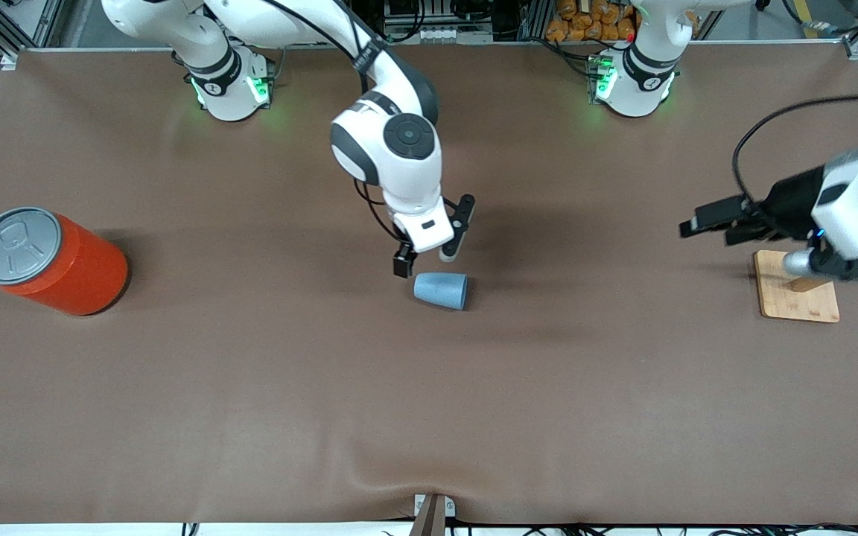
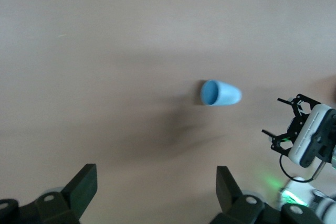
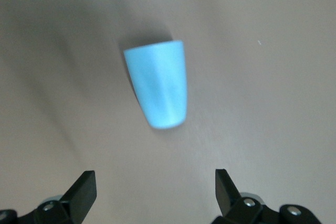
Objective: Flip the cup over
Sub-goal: 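Withdraw the right gripper while the left gripper reaches the cup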
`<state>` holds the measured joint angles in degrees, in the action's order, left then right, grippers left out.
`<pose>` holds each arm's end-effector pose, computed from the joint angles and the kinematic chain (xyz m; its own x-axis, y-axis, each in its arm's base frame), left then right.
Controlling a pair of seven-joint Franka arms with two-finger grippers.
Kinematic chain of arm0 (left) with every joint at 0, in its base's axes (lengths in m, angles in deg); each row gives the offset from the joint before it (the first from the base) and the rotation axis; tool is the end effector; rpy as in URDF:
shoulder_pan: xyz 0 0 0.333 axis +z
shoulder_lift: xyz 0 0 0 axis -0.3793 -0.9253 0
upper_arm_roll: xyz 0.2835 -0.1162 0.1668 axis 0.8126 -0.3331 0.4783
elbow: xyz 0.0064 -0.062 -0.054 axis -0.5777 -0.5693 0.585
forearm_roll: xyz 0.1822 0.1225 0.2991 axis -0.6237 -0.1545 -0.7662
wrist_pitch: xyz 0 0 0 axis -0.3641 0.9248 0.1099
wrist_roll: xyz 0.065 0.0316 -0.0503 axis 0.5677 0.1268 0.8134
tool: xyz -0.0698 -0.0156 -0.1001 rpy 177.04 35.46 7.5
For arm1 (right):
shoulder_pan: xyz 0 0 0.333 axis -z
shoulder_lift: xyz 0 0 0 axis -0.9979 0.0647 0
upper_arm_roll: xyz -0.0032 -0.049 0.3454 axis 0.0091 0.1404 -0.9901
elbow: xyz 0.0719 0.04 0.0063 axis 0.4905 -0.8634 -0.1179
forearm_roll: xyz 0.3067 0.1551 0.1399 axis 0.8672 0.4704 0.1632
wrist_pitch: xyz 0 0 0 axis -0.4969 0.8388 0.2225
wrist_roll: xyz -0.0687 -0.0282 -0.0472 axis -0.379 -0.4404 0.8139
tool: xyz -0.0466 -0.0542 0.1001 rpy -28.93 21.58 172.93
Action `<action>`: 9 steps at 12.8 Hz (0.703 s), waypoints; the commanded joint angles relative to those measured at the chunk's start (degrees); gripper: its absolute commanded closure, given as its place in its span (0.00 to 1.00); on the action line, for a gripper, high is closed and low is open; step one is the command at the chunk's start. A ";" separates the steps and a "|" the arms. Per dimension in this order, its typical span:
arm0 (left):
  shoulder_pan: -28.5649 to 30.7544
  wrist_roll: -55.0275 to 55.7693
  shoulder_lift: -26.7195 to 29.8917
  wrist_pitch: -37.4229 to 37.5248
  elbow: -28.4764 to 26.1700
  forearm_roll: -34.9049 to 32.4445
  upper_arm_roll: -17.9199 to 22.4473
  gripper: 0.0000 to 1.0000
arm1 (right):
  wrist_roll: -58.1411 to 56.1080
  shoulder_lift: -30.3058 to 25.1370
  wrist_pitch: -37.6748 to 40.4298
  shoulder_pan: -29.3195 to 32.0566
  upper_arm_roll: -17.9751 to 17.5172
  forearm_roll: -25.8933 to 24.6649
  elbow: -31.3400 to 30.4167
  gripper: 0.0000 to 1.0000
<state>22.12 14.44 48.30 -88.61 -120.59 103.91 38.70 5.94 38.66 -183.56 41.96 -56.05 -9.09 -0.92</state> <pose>0.6031 -0.0869 0.5625 0.9938 -0.0394 -0.1040 0.0158 -0.8755 0.4830 0.5087 0.4793 0.3825 0.3884 0.9214 -0.0070 0.9202 -0.3875 0.0551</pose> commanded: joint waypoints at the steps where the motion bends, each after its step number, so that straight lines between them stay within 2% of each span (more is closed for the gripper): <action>1: -0.09 -5.54 -6.37 -3.38 2.54 8.40 -0.09 0.00 | 4.40 -2.28 9.35 1.35 -0.55 1.60 2.90 0.00; 2: -0.35 -5.73 -8.47 -3.75 2.62 10.51 -0.26 0.00 | 6.51 -2.28 14.01 1.43 -0.55 1.34 5.27 0.00; 4: -0.62 -6.60 -12.51 -3.84 2.45 16.66 -1.49 0.00 | 12.57 -2.28 18.35 1.78 -0.46 1.43 7.57 0.00; 6: -0.62 -14.91 -16.65 -4.02 2.54 20.79 -1.50 0.00 | 16.54 -3.32 20.46 3.27 -0.46 1.69 7.66 0.00; 9: -1.15 -17.94 -20.52 -4.02 1.04 25.90 -1.67 0.00 | 18.14 -5.52 28.61 10.11 -0.20 4.57 7.49 0.00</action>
<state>20.99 -1.96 29.71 -92.86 -120.24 127.04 37.21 23.22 35.16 -159.32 47.27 -55.61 -7.69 6.77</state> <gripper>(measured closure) 0.000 0.000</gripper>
